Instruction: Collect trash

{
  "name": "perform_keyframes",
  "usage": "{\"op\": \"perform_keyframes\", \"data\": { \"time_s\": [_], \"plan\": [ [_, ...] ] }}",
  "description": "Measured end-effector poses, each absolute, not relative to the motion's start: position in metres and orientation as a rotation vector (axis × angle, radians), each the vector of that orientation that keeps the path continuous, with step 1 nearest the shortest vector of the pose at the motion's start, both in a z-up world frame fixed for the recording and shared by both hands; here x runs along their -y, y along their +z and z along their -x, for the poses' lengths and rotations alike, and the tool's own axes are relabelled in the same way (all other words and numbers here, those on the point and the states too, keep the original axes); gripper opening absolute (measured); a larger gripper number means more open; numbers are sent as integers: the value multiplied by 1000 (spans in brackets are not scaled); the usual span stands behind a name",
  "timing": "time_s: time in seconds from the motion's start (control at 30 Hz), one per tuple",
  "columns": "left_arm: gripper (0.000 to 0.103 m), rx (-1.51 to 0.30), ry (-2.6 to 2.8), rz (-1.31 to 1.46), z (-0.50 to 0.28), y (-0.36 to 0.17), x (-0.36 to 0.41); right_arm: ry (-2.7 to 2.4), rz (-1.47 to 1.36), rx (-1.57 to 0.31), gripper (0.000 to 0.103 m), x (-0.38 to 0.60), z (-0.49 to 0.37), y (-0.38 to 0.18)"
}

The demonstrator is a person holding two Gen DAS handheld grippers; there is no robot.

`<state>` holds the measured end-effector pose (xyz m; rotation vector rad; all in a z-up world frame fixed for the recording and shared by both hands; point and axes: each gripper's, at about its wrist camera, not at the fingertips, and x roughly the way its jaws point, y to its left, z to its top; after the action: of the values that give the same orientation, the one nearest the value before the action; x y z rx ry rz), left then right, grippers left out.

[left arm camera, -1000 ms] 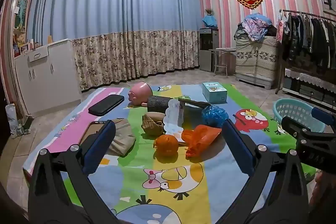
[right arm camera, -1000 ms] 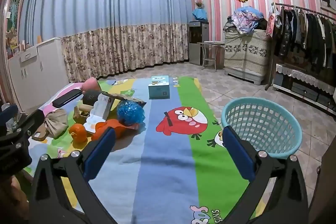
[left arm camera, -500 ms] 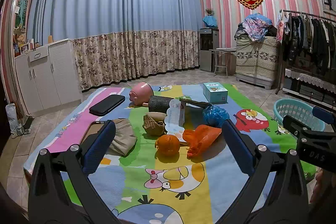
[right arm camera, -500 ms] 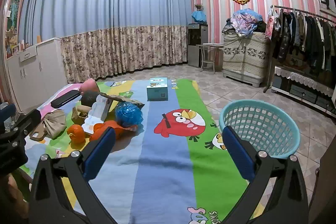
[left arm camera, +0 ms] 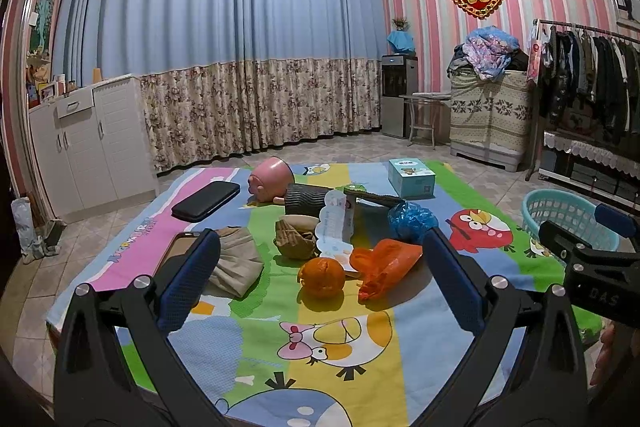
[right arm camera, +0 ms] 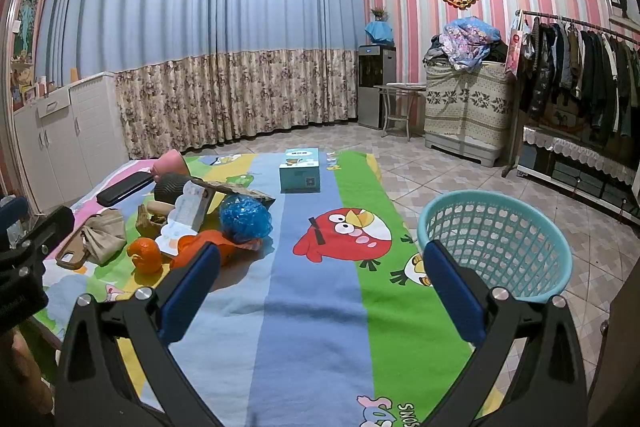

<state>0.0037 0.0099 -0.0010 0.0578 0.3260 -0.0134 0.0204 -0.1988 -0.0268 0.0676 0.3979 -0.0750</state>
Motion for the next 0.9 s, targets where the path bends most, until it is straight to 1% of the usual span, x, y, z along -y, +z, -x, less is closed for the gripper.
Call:
{"op": "perform_keyframes", "data": {
  "time_s": [0.9],
  "plan": [
    [98,-325,-9,-73,1,-1,-5,-86,-71,-392,99,203,-22,-26]
  ]
}}
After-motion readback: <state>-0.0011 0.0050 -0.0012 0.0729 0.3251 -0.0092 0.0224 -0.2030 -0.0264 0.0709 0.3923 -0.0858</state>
